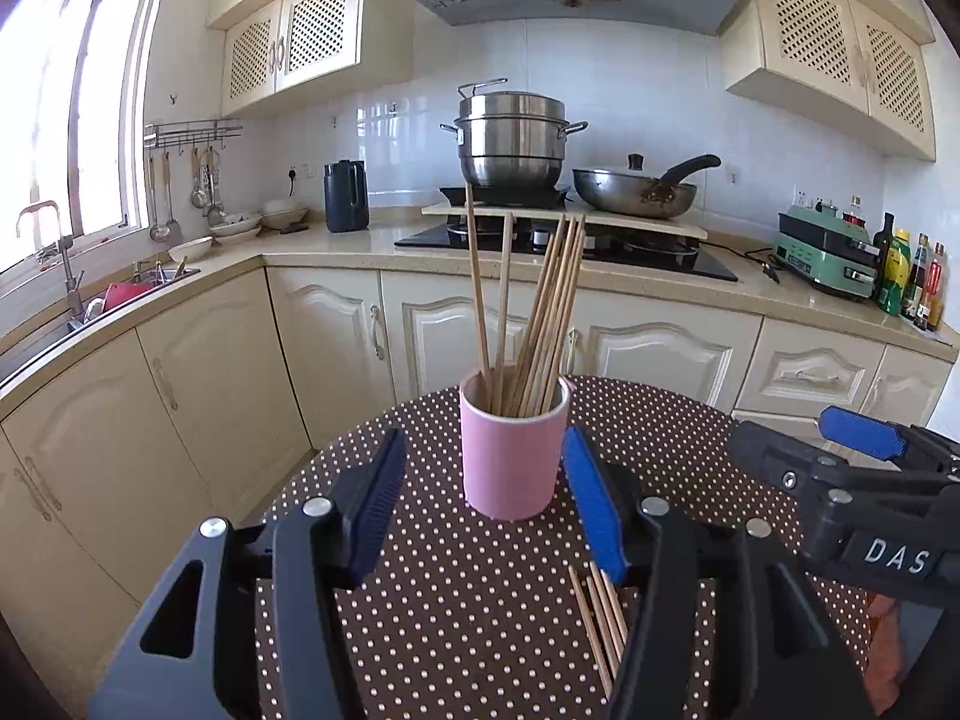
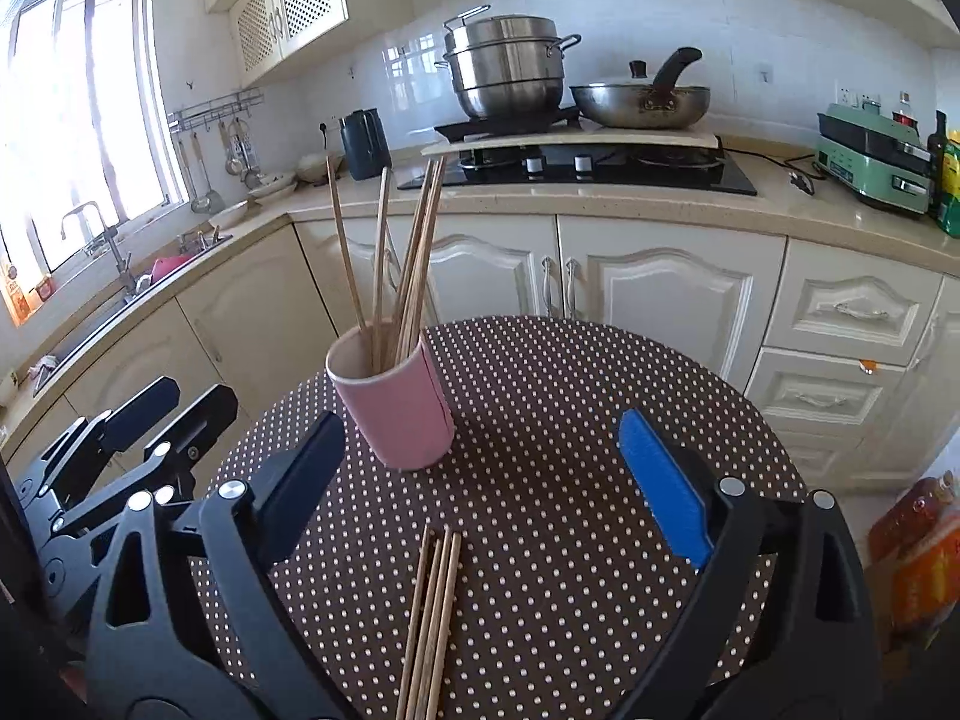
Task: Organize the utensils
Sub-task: 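Withdraw both open grippers from the pink cup toward the loose chopsticks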
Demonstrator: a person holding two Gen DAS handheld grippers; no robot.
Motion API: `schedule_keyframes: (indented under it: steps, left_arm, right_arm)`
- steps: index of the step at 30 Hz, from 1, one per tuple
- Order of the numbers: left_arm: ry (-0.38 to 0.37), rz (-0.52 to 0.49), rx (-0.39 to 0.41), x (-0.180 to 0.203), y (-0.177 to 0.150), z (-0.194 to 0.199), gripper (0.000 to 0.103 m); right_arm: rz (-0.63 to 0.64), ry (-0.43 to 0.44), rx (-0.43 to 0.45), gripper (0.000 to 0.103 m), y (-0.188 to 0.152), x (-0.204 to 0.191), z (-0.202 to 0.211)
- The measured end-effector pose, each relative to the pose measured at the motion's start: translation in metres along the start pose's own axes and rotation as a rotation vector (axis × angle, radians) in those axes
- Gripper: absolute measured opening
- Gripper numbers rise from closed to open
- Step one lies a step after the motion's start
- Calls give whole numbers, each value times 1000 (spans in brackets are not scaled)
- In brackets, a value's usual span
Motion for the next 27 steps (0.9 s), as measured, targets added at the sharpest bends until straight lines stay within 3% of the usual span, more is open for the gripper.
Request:
schedule_keyframes:
  steps: [14, 27]
  left_arm:
    - [95, 28, -125, -33, -86, 19, 56]
    - [86, 53, -235, -43, -124, 14, 56]
  right_arm:
    - [13, -15, -203, 91, -95, -3, -13]
    - [0, -2, -296, 91, -133, -11, -31]
Point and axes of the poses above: each gripper's, at about its wrist camera, not at the fingertips, and z roughly against the way its jaws point, x to its right, y to its top, the point moved 2 cm from there along -z, roughly the way its jaws point, and after that the axes turned 13 degrees about z, right-handed, at the moved point
